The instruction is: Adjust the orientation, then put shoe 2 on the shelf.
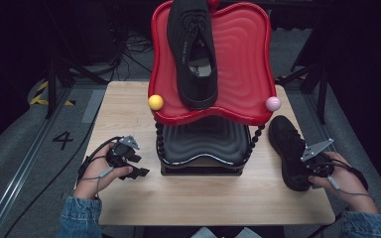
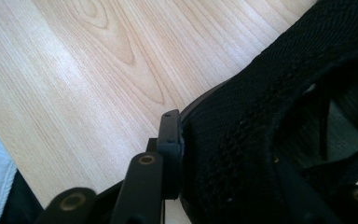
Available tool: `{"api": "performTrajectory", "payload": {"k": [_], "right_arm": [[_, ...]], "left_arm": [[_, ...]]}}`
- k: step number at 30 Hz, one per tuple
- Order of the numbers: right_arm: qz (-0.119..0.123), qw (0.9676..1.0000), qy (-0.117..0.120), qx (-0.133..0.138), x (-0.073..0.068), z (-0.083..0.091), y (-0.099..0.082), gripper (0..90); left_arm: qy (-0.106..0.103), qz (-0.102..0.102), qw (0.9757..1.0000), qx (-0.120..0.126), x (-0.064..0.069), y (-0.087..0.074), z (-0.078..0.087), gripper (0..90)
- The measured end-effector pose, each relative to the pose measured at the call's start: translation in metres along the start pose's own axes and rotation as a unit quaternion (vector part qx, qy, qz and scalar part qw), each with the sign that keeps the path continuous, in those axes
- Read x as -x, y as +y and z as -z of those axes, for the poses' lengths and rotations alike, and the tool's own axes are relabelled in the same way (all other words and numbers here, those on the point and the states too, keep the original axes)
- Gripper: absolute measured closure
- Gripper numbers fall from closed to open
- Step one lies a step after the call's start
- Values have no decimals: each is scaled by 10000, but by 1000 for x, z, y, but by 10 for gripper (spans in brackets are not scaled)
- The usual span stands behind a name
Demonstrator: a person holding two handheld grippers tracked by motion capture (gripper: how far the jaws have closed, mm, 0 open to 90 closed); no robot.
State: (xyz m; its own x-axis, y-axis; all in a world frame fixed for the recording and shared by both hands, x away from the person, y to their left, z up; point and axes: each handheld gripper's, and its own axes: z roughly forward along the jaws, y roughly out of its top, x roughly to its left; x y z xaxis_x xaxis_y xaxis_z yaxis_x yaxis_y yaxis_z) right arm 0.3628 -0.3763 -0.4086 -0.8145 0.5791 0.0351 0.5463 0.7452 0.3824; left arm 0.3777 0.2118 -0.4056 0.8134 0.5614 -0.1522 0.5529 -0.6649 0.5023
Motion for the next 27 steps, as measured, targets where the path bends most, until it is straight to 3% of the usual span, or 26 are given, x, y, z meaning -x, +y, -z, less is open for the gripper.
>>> {"api": "performTrajectory", "payload": {"k": [6,18,27], "right_arm": [[-127,9999,-63,-4,-2,0,4,857],[-306,9995,-99,75,-1,1,6,871],[-404,9990,46,209,-4,25,22,867]], "left_arm": [[22,32,10000,44,-1,-1,3,373],[31,42,10000,84,-2,-4,6,373],[59,33,9999,158,1,-6,13,373]]}}
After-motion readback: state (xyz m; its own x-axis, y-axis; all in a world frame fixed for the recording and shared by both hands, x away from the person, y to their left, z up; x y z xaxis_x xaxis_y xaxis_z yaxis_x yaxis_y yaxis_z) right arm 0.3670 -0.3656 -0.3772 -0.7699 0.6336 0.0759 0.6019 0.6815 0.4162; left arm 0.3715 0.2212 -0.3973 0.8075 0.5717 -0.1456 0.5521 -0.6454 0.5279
